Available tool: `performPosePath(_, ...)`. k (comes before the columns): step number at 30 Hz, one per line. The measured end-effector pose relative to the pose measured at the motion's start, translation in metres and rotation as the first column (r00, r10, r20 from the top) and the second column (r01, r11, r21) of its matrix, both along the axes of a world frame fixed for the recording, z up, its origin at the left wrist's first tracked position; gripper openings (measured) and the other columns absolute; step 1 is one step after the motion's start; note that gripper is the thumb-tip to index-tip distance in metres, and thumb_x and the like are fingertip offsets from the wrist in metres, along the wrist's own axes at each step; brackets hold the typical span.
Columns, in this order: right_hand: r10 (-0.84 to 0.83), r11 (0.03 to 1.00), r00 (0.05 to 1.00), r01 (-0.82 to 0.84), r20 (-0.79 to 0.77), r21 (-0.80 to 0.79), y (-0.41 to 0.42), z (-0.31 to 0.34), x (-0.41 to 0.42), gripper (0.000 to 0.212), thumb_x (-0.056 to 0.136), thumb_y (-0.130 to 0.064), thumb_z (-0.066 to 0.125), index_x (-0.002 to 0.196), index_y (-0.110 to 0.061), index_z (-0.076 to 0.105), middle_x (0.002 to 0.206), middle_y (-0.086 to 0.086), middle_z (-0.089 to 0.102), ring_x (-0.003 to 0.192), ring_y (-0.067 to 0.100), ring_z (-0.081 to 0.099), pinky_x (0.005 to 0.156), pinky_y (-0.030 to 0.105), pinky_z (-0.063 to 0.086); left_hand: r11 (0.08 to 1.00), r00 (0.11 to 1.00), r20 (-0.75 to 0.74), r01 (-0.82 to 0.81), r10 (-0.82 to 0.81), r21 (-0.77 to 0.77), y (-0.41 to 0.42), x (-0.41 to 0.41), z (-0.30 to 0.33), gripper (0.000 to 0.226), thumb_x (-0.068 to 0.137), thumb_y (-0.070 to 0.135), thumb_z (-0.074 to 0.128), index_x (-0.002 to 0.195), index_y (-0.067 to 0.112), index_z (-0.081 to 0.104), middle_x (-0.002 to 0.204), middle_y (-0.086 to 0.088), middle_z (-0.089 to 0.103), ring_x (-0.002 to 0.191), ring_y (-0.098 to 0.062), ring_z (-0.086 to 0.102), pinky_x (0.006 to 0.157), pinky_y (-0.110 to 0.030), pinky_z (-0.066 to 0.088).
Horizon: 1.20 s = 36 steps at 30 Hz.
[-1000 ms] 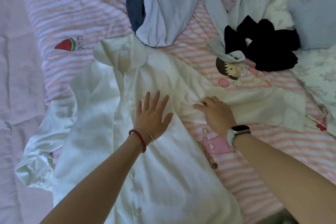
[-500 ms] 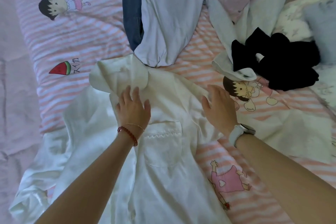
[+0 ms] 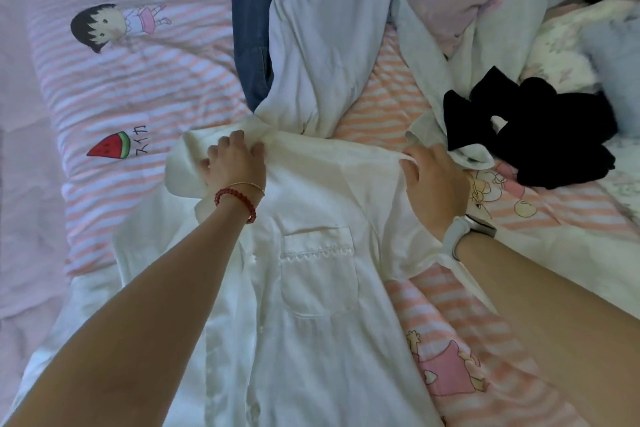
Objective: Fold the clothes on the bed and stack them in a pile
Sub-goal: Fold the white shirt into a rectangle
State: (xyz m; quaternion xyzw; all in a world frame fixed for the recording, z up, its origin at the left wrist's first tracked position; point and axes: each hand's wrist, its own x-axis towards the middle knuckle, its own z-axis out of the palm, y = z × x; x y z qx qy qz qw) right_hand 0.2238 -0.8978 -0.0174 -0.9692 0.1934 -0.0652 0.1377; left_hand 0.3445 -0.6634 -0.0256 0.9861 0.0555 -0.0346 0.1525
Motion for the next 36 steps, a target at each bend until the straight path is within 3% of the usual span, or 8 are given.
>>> performPosePath(4, 0.095, 0.989, 0.989, -0.08, -0.114, 0.123, -0.006, 0.0, -0.015, 0.041, 0.094, -0.023, 0.05, 0.133, -0.014, 0.045, 0.126, 0.012, 0.051, 0.116, 0.031, 0.047, 0.09, 0.047, 0.041, 0.997, 0.998, -0.015, 0.058, -0.057, 0.045, -0.023, -0.027, 0.004, 0.063, 0.093, 0.035, 0.044, 0.147, 0.015, 0.019, 0.153, -0.012, 0.016, 0.14, -0.03, 0.015, 0.11, -0.055, 0.009)
performPosePath(8, 0.016, 0.974, 0.998, -0.029, 0.061, 0.226, -0.028, 0.005, -0.07, 0.032, 0.094, -0.006, 0.045, 0.125, -0.003, 0.053, 0.119, 0.014, 0.058, 0.113, 0.031, 0.053, 0.094, 0.049, 0.042, 0.892, 0.885, 0.113, 0.451, -0.451, 0.029, -0.063, -0.081, 0.009, 0.052, 0.092, 0.026, 0.047, 0.141, 0.015, 0.037, 0.151, -0.011, 0.028, 0.141, -0.029, 0.02, 0.111, -0.055, 0.006)
performPosePath(13, -0.293, 0.953, 0.955, 0.295, -0.044, 0.068, -0.093, 0.005, -0.152, 0.03, 0.091, -0.004, 0.048, 0.12, 0.0, 0.057, 0.119, 0.019, 0.06, 0.114, 0.037, 0.052, 0.098, 0.049, 0.038, 0.637, 0.637, -0.008, 0.771, -0.771, -0.022, -0.124, -0.127, 0.003, 0.047, 0.097, 0.03, 0.039, 0.142, 0.019, 0.035, 0.152, -0.004, 0.027, 0.143, -0.022, 0.018, 0.113, -0.047, 0.007)
performPosePath(19, -0.675, 0.699, 0.694, 0.71, -0.252, 0.082, -0.143, 0.003, -0.215, 0.062, 0.091, -0.033, 0.052, 0.14, -0.001, 0.031, 0.144, 0.022, 0.034, 0.132, 0.038, 0.031, 0.106, 0.052, 0.027, 0.505, 0.506, -0.2, 0.861, -0.839, 0.059, -0.197, -0.128, -0.005, 0.053, 0.097, 0.041, 0.03, 0.147, 0.028, 0.017, 0.154, 0.005, 0.019, 0.144, -0.022, 0.005, 0.111, -0.056, 0.001)
performPosePath(22, -0.686, 0.643, 0.624, 0.761, -0.375, 0.09, -0.164, -0.001, -0.228, 0.054, 0.089, -0.034, 0.055, 0.13, -0.002, 0.043, 0.139, 0.021, 0.04, 0.127, 0.037, 0.035, 0.101, 0.05, 0.033, 0.459, 0.448, -0.319, 0.887, -0.835, 0.044, -0.229, -0.118, -0.004, 0.044, 0.092, 0.049, 0.039, 0.133, 0.032, 0.044, 0.136, 0.008, 0.046, 0.135, -0.02, 0.027, 0.111, -0.053, 0.002)
performPosePath(25, -0.656, 0.691, 0.704, 0.705, -0.271, 0.16, -0.186, 0.003, -0.23, 0.017, 0.091, -0.017, 0.05, 0.087, -0.003, 0.06, 0.11, 0.025, 0.058, 0.101, 0.038, 0.053, 0.076, 0.044, 0.046, 0.454, 0.394, -0.333, 0.882, -0.857, -0.124, -0.249, -0.111, 0.002, 0.021, 0.092, 0.037, 0.048, 0.092, 0.025, 0.065, 0.099, 0.007, 0.063, 0.106, -0.019, 0.053, 0.102, -0.04, 0.025)
performPosePath(31, -0.677, 0.697, 0.735, 0.652, -0.025, 0.297, -0.199, 0.025, -0.241, 0.014, 0.094, -0.017, 0.047, 0.093, -0.004, 0.054, 0.077, 0.004, 0.051, 0.071, 0.027, 0.048, 0.059, 0.03, 0.032, 0.611, 0.632, -0.025, 0.738, -0.775, -0.288, -0.27, -0.114, 0.023, 0.019, 0.094, 0.019, 0.05, 0.094, 0.007, 0.064, 0.089, -0.009, 0.06, 0.087, -0.033, 0.058, 0.091, -0.042, 0.041)
performPosePath(36, -0.532, 0.664, 0.7, 0.694, -0.475, 0.278, -0.173, 0.013, -0.243, 0.037, 0.089, -0.047, 0.048, 0.095, -0.012, 0.056, 0.093, 0.006, 0.063, 0.092, 0.029, 0.059, 0.075, 0.036, 0.048, 0.658, 0.671, 0.022, 0.732, -0.741, -0.175, -0.269, -0.118, 0.017, 0.018, 0.095, 0.021, 0.046, 0.092, 0.012, 0.061, 0.073, 0.001, 0.055, 0.079, -0.031, 0.06, 0.091, -0.039, 0.035)
